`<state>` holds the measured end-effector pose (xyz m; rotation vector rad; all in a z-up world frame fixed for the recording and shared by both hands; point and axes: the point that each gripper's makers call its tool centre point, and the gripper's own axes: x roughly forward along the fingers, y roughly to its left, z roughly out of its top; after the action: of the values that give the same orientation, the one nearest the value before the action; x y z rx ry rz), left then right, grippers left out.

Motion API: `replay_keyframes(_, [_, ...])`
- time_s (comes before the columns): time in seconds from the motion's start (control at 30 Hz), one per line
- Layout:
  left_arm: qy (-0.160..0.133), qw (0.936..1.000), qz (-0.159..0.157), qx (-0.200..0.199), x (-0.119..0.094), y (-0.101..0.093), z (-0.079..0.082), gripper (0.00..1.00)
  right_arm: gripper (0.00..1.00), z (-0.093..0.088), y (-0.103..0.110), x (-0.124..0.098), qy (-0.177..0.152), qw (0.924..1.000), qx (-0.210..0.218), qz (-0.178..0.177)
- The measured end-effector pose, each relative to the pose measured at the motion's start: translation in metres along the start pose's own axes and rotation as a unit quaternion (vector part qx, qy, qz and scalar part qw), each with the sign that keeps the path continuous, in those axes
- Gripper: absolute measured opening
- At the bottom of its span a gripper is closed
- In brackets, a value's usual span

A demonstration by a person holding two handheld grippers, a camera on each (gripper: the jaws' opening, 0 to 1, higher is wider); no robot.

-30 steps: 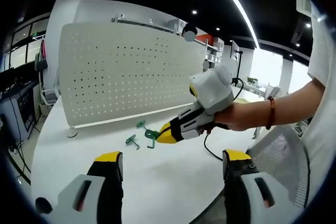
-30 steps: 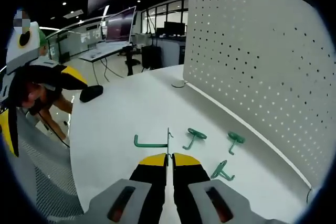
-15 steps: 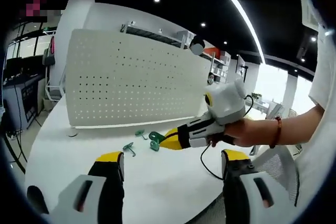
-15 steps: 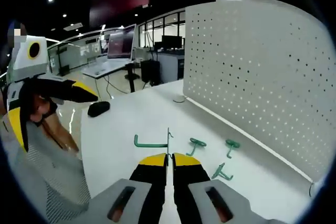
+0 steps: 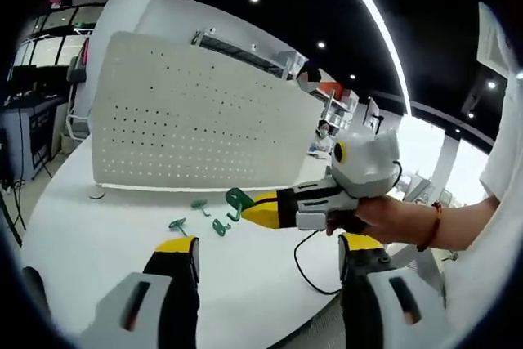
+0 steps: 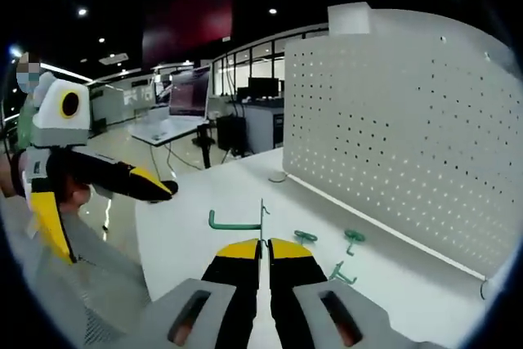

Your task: Insert the hook assembly into the mounting plate slot until the hook locks in place.

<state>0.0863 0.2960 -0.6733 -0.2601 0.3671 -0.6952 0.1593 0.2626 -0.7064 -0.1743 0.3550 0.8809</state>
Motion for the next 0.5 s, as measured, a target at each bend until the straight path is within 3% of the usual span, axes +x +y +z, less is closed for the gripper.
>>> replay_keyframes(0.37, [-0.022,0.9992,-0.012,-0.030,0.010,-0.013,0.007,0.67,0.02,0.009,0.005,-0.018,-0.040,0.9992,0.010,0.004])
replay_keyframes(0.43, [-0.047,0.9975,-0.024,-0.048,0.012,-0.019,0.016,0.67,0.02,0.011,0.005,-0.021,-0.045,0.9989,0.015,0.004])
replay_keyframes(0.5, [-0.052,0.9967,-0.024,-0.058,0.012,-0.019,0.018,0.67,0.02,0.016,0.006,-0.024,-0.057,0.9983,0.015,0.006])
